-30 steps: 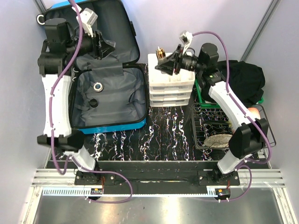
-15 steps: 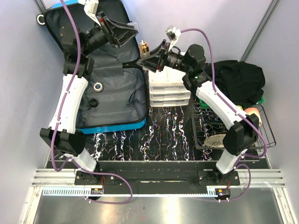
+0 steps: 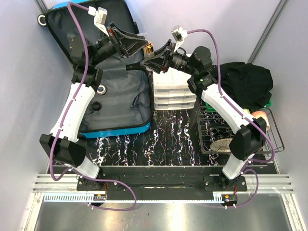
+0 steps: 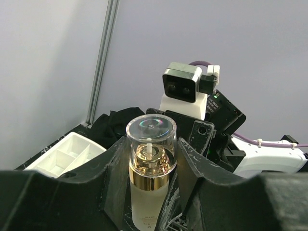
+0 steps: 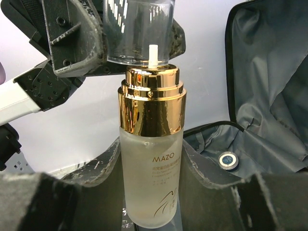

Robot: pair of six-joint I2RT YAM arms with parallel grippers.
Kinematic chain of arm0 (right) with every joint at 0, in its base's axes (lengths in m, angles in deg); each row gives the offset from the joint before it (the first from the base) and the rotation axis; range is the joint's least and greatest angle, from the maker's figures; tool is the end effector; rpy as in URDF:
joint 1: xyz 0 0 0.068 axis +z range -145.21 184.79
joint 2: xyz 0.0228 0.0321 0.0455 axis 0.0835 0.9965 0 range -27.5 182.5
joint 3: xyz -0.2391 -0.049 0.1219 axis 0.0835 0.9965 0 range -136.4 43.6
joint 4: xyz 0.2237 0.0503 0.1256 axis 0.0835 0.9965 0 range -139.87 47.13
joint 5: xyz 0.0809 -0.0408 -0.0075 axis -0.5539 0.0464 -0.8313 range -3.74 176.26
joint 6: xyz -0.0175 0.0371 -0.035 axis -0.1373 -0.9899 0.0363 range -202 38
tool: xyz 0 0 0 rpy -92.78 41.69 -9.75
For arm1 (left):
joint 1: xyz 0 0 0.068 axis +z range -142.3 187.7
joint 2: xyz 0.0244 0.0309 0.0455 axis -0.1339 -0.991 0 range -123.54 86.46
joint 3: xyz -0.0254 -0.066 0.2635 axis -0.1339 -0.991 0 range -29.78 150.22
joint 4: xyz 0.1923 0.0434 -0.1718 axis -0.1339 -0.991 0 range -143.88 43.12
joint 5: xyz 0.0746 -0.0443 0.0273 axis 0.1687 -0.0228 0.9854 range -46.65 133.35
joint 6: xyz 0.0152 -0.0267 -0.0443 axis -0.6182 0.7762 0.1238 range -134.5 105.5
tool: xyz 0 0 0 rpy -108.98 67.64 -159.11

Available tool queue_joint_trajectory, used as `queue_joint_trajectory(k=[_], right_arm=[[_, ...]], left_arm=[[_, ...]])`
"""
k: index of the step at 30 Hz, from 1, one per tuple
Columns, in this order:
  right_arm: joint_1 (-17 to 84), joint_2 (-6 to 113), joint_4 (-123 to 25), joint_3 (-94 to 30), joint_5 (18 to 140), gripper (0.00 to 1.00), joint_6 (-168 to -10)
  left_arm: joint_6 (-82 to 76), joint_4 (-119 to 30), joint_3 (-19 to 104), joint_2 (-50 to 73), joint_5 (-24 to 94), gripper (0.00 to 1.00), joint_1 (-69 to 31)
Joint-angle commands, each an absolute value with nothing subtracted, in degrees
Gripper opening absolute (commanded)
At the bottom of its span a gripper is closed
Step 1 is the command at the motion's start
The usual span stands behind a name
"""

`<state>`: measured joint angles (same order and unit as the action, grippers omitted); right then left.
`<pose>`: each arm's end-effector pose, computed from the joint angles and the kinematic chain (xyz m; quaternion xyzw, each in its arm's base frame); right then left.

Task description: Open, take out, and arrange the luggage

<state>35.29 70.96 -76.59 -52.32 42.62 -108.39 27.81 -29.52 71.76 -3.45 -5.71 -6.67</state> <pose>0.3299 0.2228 0.4646 -0.3299 0.4929 0.5488 0.5891 0.3156 -0.1087 0.5329 0.2356 0.5345 -0.5575 0.5899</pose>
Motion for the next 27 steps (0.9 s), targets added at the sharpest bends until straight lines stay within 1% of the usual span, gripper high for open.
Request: queue_joint_trajectory(k=[1, 16, 23, 27], right_arm=[[35.73, 69.27, -83.18, -53.69, 43.20, 0.00, -108.45], [36.52, 69.62, -83.36, -54.66, 41.96, 0.00, -105.99], [36.52, 68.48, -83.71, -53.78, 42.31, 0.00, -105.81], [36.52, 68.04, -82.84, -53.26, 43.10, 0.00, -105.38]], left_arm=[[29.36, -25.70, 69.90, -0.38, -7.19, 0.00, -7.42], [31.30, -25.61, 68.05, -1.34, -5.78, 0.01, -9.71], [26.82, -28.16, 68.40, -1.96, -3.23, 0.00, -8.39], [24.10, -29.48, 68.40, -2.22, -4.19, 0.00, -7.42]])
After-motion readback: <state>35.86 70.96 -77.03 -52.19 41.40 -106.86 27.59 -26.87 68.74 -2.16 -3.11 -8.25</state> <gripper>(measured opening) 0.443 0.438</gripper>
